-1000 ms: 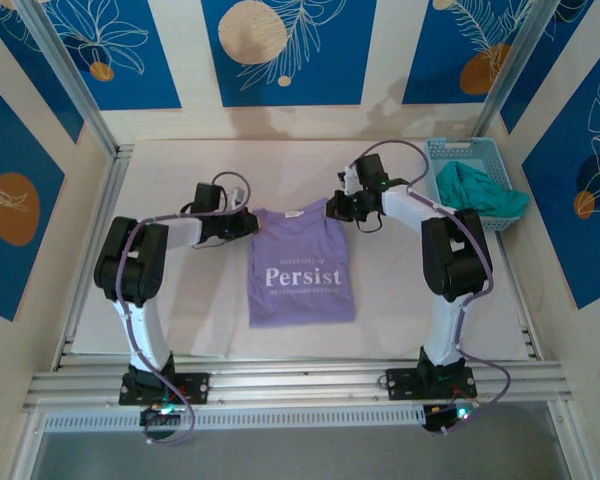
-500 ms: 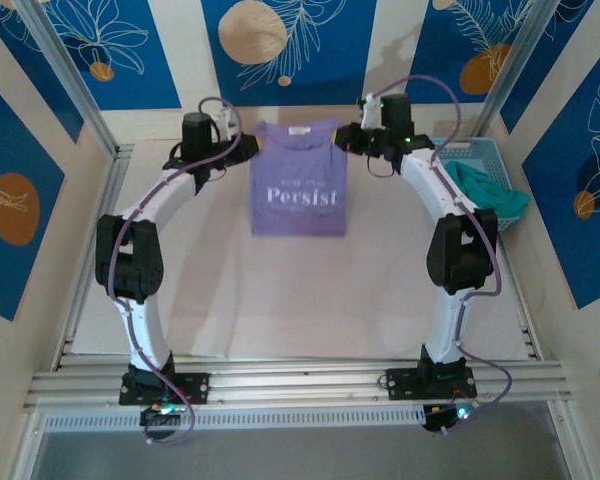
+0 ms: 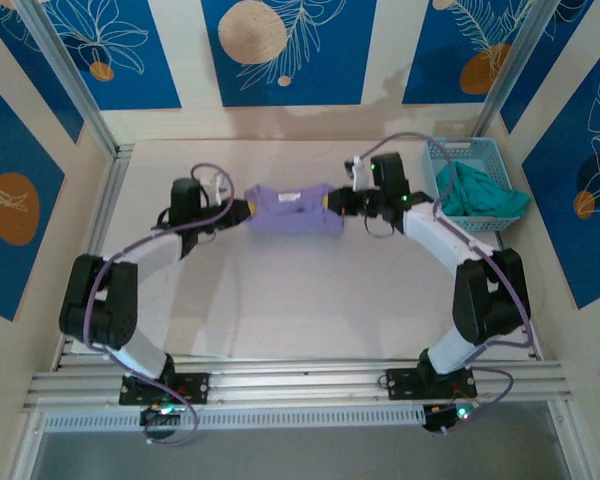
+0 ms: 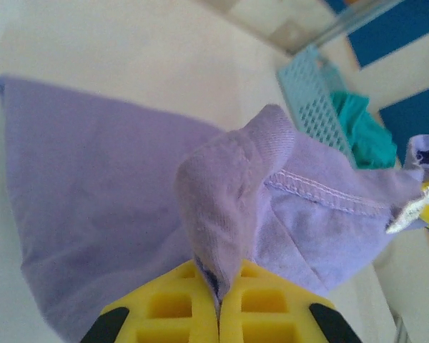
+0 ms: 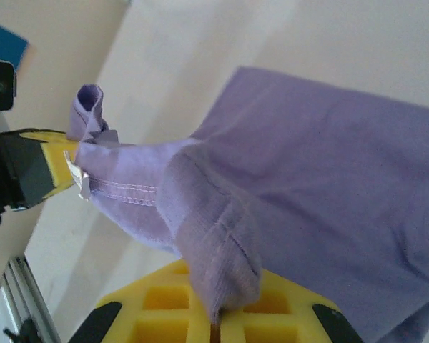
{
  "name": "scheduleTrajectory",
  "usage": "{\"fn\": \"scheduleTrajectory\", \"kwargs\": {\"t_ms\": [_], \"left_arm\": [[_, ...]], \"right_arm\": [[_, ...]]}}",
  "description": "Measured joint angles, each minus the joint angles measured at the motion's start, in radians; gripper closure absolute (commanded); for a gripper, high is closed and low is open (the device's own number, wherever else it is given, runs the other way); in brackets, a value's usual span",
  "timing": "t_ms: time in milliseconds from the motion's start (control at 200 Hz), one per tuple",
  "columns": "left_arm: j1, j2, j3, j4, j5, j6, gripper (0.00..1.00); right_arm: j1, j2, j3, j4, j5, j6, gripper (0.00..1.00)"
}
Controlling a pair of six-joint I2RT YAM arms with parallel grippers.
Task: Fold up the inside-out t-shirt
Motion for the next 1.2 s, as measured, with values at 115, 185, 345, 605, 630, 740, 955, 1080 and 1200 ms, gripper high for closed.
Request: {"fn": "scheduleTrajectory", "kwargs": {"t_ms": [115,185,345,605,630,740,955,1080,1200], "left_arm": [[-0.002,-0.134,-0.140,0.003,0.016,-0.012,1.00],[-0.002,-0.188,-0.156,0.000,0.018,-0.005,1.00],[-0.003,-0.158,-0.108,-0.042,-0.016,0.039,1.00],[-0.004,0.103,0.051,-0.164,-0.116,0.102,0.96],[-0.004,0.130,0.065,-0.175,-0.122,0.106,0.95],[-0.004,0.226,0.118,-0.222,-0.145,0.127,0.81],[-0.001,0.262,0.161,-0.315,-0.234,0.149,0.45],[-0.001,0.194,0.138,-0.354,-0.254,0.158,0.36],[-0.006,0.105,0.076,-0.349,-0.213,0.144,0.32]], "right_arm": [[0.061,-0.088,-0.124,-0.011,0.037,0.023,0.96],[0.080,-0.121,-0.148,-0.019,0.059,0.039,0.97],[0.063,-0.110,-0.140,-0.021,0.111,0.060,0.96],[0.035,0.151,0.008,-0.070,0.151,0.077,0.91],[0.034,0.175,0.016,-0.074,0.154,0.079,0.89],[0.022,0.272,0.044,-0.098,0.160,0.097,0.78],[-0.014,0.325,0.090,-0.177,0.196,0.084,0.50],[-0.026,0.246,0.076,-0.211,0.236,0.068,0.39],[-0.027,0.122,0.035,-0.213,0.253,0.055,0.37]]}}
